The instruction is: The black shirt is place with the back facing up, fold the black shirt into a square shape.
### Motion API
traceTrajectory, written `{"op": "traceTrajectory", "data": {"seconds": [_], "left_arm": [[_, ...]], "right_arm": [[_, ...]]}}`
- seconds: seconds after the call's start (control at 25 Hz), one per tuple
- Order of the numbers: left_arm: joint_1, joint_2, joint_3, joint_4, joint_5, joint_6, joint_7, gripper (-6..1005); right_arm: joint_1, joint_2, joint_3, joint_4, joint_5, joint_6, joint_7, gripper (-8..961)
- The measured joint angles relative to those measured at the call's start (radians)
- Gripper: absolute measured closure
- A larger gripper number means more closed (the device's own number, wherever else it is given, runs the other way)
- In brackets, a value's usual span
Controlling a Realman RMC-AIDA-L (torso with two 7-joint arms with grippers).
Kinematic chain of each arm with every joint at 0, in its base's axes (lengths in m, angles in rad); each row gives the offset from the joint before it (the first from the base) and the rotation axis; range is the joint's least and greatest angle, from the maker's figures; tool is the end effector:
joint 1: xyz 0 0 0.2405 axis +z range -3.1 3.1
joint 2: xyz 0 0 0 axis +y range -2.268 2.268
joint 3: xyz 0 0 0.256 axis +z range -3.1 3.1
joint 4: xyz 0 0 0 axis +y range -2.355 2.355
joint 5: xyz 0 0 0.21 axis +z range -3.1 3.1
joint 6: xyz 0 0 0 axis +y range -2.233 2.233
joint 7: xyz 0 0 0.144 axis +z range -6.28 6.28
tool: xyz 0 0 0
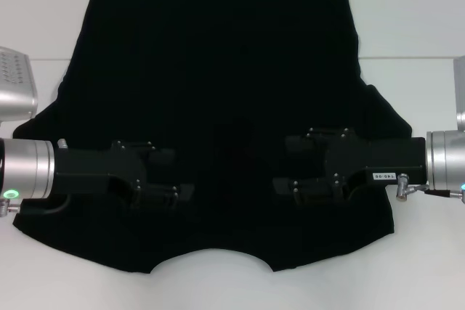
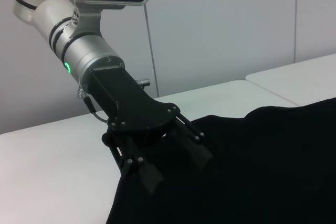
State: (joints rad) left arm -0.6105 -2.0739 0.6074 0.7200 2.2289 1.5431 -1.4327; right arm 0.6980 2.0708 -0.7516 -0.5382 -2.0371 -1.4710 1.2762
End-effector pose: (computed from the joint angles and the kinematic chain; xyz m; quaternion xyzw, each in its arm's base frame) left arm -0.2614 0.3492 0.0085 -0.9579 -0.2028 -0.1556 0.1308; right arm 0.2215 0.3610 -0.0288 -0.9656 0.1272 0.2052 0.0967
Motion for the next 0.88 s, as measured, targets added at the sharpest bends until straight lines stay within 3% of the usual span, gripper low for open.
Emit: {"op": "traceTrajectory", "data": {"seconds": [0.2, 0.32, 0.6, 0.88], "left_arm": [[0.003, 0.0, -0.009, 0.0, -0.004, -0.02, -0.001, 161], [0.003, -0.006, -0.084, 0.005, -0.01, -0.08, -0.036, 162], [0.008, 0.005, -0.165, 0.021, -0.009, -0.249, -0.256, 162], [0.066, 0.012, -0.221, 0.127, -0.001, -0.285, -0.464, 161]], "right_arm": [[0.0, 0.004, 0.007, -0.003, 0.0, 0.0, 0.0, 71], [0.004, 0.008, 0.021, 0.001, 0.011, 0.0, -0.003, 72], [0.021, 0.018, 0.018, 0.033, 0.067, 0.035, -0.005, 72], [0.049, 0.024, 0.016, 0.082, 0.097, 0.066, -0.006, 71]]}}
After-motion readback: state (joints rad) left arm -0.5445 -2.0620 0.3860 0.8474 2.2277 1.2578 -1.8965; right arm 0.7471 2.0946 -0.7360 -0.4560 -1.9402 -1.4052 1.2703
